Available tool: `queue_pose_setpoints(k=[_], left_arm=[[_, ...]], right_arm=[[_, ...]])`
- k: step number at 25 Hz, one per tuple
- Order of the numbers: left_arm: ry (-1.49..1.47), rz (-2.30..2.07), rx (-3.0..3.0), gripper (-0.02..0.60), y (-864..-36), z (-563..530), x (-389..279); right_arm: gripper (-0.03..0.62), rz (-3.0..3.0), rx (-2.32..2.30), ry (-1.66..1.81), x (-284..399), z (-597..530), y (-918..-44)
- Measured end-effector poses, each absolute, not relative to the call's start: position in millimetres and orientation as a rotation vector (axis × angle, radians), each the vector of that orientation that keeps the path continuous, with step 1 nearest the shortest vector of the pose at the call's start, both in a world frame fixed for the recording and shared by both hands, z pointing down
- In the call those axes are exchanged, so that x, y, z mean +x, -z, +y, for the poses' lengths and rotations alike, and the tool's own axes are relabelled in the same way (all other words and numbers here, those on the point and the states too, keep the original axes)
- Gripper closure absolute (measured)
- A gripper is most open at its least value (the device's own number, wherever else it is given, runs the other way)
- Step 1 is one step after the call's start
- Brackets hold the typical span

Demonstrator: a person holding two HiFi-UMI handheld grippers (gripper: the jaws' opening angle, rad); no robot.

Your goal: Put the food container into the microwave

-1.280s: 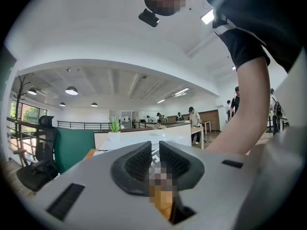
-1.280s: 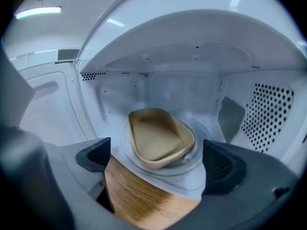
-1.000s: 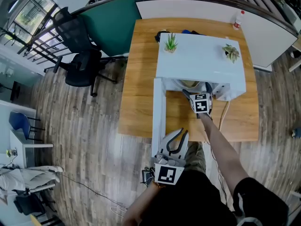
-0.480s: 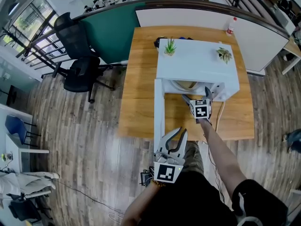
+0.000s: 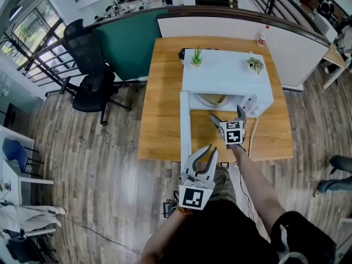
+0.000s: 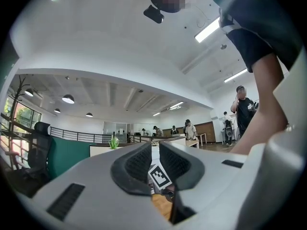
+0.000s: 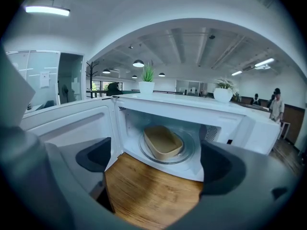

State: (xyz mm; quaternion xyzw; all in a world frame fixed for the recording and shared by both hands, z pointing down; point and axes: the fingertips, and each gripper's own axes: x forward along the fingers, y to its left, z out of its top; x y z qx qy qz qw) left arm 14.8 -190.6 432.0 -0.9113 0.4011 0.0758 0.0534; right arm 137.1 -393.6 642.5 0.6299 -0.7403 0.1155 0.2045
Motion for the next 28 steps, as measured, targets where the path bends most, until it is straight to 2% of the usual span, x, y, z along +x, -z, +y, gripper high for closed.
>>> queue_pose_setpoints(k=[17,20,28], left_arm=[[-0.318,1.215,-2.785,0.517,-418,-178,20],[-0.330,1.247,-2.781,0.517,-417,-179,17],[-0.314,1.323,-2.753,0.517,-418,-182,5]], right_arm=[[0.030,-2.216,1.902,0.008,130,-358,-493],[0.062,-2.250,1.930,0.093,129,-349,-460],[0.066,-2.346,1.961,0.265,115,-313,-388]])
